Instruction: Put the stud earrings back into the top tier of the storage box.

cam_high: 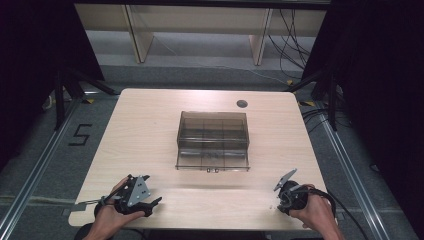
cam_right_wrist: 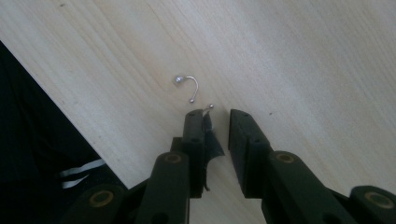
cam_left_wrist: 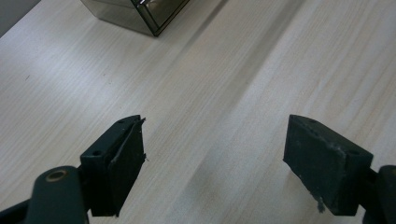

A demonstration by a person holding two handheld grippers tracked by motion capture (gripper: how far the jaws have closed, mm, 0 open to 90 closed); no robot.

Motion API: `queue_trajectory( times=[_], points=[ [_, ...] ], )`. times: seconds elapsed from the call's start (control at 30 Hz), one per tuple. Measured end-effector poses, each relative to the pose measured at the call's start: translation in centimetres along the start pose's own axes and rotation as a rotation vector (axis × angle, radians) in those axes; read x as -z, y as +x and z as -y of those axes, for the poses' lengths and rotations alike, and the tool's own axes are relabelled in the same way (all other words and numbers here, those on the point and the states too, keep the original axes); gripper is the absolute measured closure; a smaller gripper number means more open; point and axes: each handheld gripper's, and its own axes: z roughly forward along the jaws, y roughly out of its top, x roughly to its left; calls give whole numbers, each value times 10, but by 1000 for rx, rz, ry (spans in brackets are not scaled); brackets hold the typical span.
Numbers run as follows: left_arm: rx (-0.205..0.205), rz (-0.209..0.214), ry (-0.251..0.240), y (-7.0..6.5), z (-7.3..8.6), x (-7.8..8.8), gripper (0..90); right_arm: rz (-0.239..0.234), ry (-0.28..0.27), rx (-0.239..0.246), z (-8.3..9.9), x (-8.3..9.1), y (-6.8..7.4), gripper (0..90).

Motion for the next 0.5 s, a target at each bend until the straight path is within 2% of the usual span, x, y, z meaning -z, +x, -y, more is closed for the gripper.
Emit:
queue_trajectory(
  times=[0.13, 0.17, 0.2, 0.27, 0.33, 0.4, 0.5],
  points=[
    [1, 0, 0, 0, 0, 0, 197, -17, 39, 18, -5, -2, -3, 790],
    [1, 0, 0, 0, 0, 0, 197, -25, 49, 0, -5, -3, -1, 794],
    [1, 0, 0, 0, 0, 0, 197, -26, 51, 37, -7, -4, -2, 796],
    [2, 1, -1, 0, 0, 0, 197, -32, 70, 18, -8, -4, 0, 806],
    [2, 1, -1, 0, 0, 0, 197, -39, 75, 49, -10, -4, -1, 835],
    [2, 1, -1, 0, 0, 0, 198, -39, 85, 57, -11, -5, -2, 852],
    [4, 2, -2, 0, 0, 0, 198, -19, 130, 109, -15, -7, -3, 857]
  ],
)
